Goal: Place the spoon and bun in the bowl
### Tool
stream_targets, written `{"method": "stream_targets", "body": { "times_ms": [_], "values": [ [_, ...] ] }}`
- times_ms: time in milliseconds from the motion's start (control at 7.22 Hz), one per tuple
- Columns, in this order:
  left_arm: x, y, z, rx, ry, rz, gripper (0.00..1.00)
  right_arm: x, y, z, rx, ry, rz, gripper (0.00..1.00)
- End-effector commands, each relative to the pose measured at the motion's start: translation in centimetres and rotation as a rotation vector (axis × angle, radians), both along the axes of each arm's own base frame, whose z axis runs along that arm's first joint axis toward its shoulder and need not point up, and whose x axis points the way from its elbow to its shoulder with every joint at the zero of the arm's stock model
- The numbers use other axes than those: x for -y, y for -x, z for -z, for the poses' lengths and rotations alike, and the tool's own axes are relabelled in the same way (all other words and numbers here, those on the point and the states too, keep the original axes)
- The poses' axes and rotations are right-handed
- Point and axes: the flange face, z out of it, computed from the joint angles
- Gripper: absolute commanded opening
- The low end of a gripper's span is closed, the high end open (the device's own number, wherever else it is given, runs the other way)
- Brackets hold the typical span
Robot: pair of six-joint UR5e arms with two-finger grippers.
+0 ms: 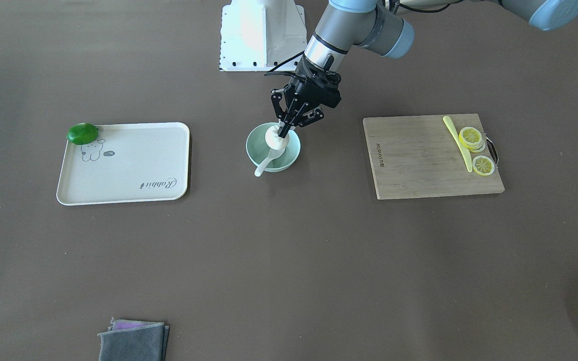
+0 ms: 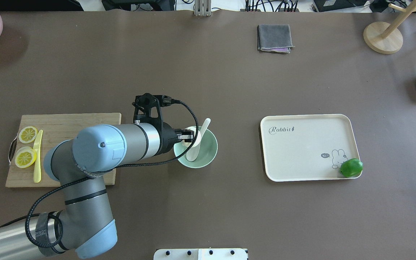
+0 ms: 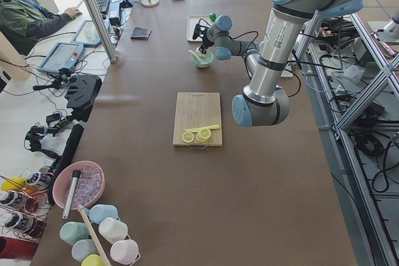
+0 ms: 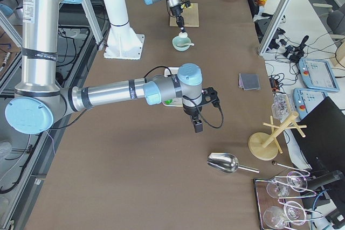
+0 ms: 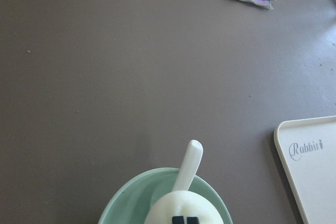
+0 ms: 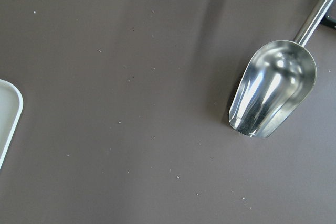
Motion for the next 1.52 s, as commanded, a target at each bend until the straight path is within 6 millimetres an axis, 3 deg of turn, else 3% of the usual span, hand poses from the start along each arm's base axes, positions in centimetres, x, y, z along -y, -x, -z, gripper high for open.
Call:
{"method": "stream_targets", "body": {
  "times_ms": [0, 277, 415, 554, 692, 831, 969, 1108, 1385],
  "values": [
    [-1.7, -1.5, -0.2, -0.014, -0.006, -0.033, 0.97, -0.2, -0.1, -0.7, -0.004, 0.014, 0.000, 1.00],
    [-2.0, -0.7, 0.8, -0.034, -0.022, -0.044, 0.98, -0.6, -0.1, -2.3, -0.007, 0.048, 0.000, 1.00],
    [-0.1, 1.1, 0.4, -0.036, -0.002, -0.074, 0.98, -1.4, -0.2, -3.7, -0.009, 0.080, 0.000, 1.00],
    [3.1, 4.6, -1.5, -0.019, 0.014, -0.152, 0.98, -1.7, -0.2, -5.2, -0.008, 0.113, -0.002, 1.00],
    [6.6, 9.6, -4.5, 0.029, -0.019, -0.222, 0.98, -1.9, -0.3, -5.8, -0.008, 0.128, -0.002, 1.00],
    [9.9, 15.9, -9.8, 0.107, -0.053, -0.263, 0.98, -2.2, -0.3, -6.6, -0.012, 0.143, -0.003, 1.00],
    [13.3, 24.0, -14.5, 0.167, -0.081, -0.284, 0.98, -2.2, -0.3, -7.1, -0.013, 0.152, -0.003, 1.00],
    [14.2, 31.1, -19.8, 0.235, -0.122, -0.307, 0.98, -2.2, -0.3, -7.7, -0.015, 0.164, -0.003, 1.00],
    [13.5, 42.5, -28.4, 0.404, -0.205, -0.294, 0.99, -2.3, -0.2, -8.1, -0.006, 0.176, -0.002, 1.00]
  ]
}}
